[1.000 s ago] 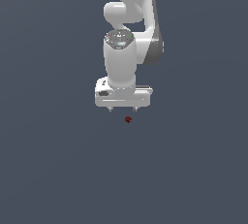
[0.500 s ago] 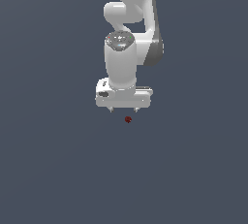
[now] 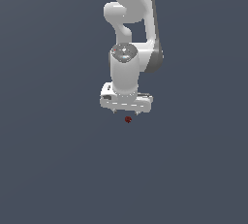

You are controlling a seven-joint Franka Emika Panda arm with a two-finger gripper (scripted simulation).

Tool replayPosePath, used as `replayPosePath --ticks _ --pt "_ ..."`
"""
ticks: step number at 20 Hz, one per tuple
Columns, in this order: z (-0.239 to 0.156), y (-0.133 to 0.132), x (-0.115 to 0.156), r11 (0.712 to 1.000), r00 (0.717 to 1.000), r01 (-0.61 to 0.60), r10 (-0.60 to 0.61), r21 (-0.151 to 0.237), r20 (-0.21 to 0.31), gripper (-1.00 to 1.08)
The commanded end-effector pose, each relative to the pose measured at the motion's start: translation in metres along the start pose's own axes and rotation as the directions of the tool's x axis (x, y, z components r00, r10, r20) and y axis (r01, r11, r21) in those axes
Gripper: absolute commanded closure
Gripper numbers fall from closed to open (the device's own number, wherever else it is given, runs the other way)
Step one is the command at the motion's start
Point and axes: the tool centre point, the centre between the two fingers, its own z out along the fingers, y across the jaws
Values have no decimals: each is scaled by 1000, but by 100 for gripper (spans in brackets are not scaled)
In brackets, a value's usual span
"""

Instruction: Pick up the object and move it to a goal position.

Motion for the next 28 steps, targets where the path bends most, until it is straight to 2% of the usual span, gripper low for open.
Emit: replayPosePath --ticks 1,13,28 --pt "14 -2 -6 999 999 -47 47 -4 4 -92" --pt "66 -7 -33 972 973 -232 232 -27 11 -92" --pt "89 -7 -39 966 966 -258 258 -31 12 -92"
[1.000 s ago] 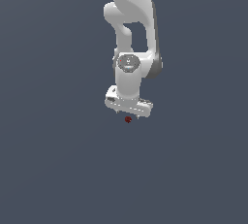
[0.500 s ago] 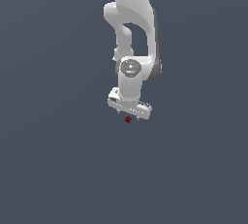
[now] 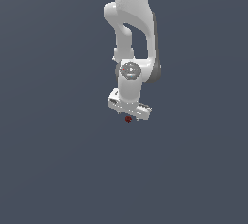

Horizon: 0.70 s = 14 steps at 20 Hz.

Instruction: Pick up the object and move it to a goal position.

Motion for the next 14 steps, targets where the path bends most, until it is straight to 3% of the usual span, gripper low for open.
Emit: replayPosePath --ticks 1,11,12,14 --pt "11 1 -1 1000 1000 -1 1 -1 1 -92" --pt "40 0 0 1000 1000 -4 4 -1 0 -92" --pt "40 0 0 1000 1000 -4 4 -1 0 108" --pt "40 0 0 1000 1000 -4 4 -1 0 108"
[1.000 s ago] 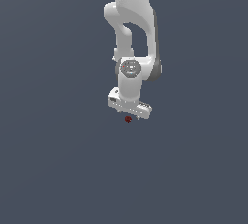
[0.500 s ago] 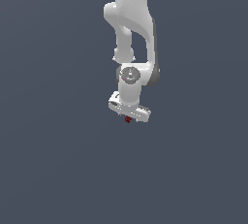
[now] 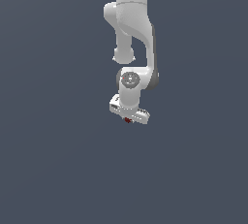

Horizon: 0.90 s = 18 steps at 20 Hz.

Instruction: Pick up the object and move it to a goal position.

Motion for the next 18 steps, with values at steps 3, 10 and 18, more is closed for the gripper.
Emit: replayPosePath --ticks 3,10,18 --pt "0 0 0 1000 1000 0 0 0 0 108" --pt "-1 0 0 1000 1000 0 0 0 -1 108" --pt "-26 7 3 1000 1000 0 0 0 -1 108"
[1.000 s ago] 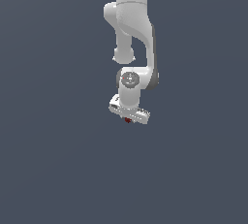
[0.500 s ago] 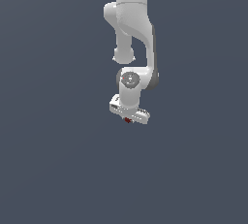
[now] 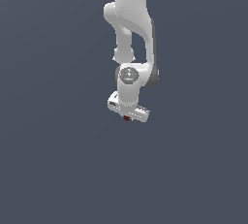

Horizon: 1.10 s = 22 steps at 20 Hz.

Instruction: Pick up the object and move it to a goal position.

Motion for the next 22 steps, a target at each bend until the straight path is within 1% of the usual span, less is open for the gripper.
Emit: replayPosePath --ticks 1,5,9,22 --pt "-13 3 2 1000 1000 0 0 0 -1 108" --pt "-42 11 4 1000 1000 -1 1 1 -1 108" --pt "-79 21 8 1000 1000 -1 1 1 -1 108" --pt "-225 59 24 1000 1000 -2 2 1 -1 108"
